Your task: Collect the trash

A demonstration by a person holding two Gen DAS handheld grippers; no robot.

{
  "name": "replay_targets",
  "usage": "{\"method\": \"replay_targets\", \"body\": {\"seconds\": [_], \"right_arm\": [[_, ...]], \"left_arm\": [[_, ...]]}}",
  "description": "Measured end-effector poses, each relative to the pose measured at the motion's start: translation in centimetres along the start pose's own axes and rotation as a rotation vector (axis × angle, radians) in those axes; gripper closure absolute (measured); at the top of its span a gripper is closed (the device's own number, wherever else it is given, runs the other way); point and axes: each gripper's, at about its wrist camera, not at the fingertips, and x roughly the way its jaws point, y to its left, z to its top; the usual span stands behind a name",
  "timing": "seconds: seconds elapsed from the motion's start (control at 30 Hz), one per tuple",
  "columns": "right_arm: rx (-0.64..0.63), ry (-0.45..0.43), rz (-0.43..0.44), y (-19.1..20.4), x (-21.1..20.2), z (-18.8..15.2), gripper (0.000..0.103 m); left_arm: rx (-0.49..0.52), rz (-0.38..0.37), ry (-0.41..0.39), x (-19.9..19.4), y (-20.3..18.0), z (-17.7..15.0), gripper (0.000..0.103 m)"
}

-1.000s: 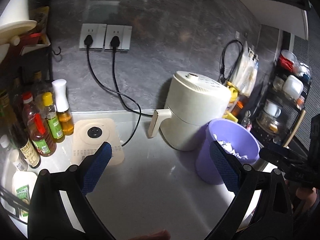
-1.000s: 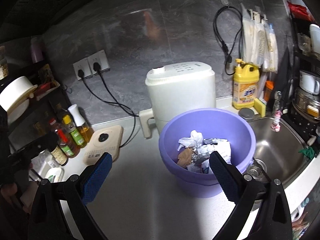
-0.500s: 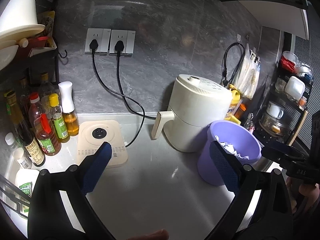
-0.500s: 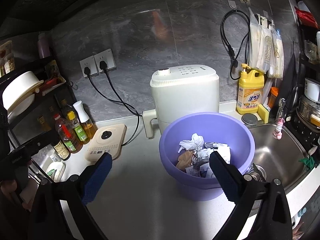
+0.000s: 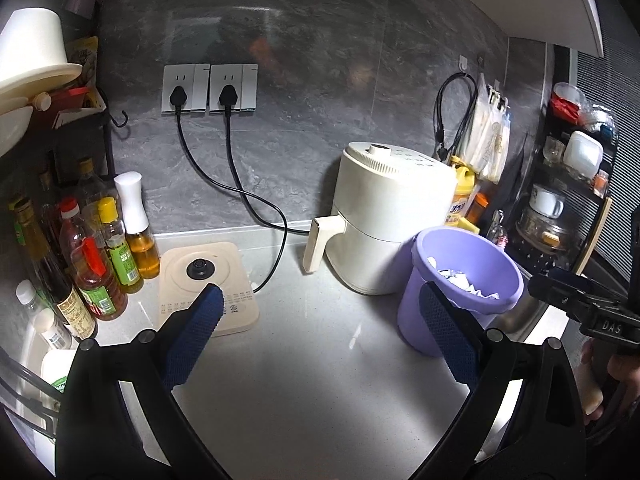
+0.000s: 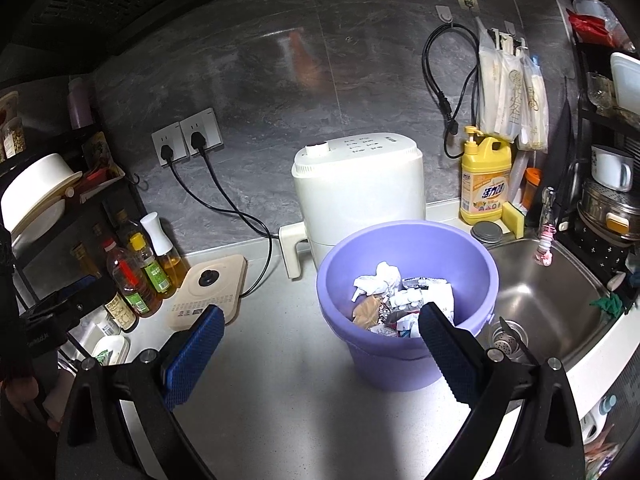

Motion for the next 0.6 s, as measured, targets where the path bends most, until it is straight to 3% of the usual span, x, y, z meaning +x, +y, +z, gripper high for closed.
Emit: {"method": "replay_targets", "body": {"seconds": [0.6], "right_arm": [[-0.002,-0.024,-0.082,0.8,-2.6,-0.7,0.008]], "left_arm": [[-0.019,-0.03,0.008,-1.1,0.4,-0.6,0.006]]}}
